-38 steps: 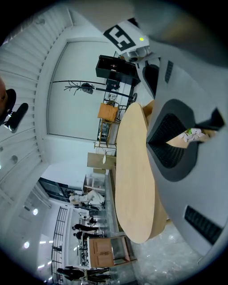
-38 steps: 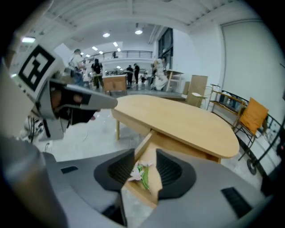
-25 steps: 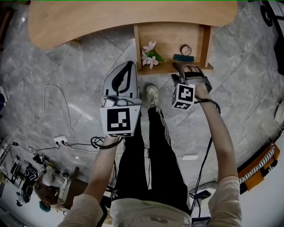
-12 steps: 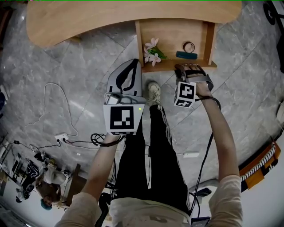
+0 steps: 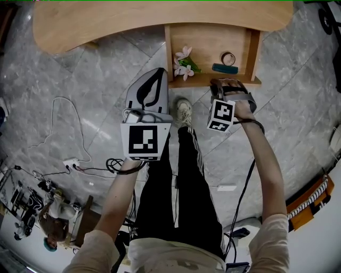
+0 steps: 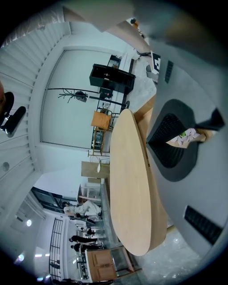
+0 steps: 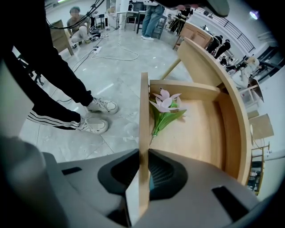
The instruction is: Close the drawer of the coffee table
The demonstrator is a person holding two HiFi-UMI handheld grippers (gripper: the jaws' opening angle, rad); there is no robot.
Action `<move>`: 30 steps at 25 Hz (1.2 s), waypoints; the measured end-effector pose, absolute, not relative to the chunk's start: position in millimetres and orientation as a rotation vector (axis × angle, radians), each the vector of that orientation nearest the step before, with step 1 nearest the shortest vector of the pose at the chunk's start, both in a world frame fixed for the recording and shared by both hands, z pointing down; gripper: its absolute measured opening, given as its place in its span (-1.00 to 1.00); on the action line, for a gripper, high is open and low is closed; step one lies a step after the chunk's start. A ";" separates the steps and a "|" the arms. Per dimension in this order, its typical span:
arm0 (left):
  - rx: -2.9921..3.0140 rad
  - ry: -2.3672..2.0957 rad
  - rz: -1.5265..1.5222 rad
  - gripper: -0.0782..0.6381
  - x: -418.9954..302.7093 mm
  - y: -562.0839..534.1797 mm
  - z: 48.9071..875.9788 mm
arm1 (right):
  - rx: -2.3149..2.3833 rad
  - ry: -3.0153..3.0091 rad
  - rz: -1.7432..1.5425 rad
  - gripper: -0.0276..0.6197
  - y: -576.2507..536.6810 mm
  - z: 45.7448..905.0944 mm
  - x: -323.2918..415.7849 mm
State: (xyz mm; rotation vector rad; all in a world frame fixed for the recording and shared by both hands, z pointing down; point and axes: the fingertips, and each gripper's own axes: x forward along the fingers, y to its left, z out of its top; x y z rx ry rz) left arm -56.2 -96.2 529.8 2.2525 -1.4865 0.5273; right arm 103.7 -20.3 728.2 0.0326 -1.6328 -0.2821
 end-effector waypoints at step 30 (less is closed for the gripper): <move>2.252 -1.561 0.550 -0.76 -67.3 -85.1 488.4 | 0.164 -1.638 -0.380 -0.69 -59.5 661.0 100.9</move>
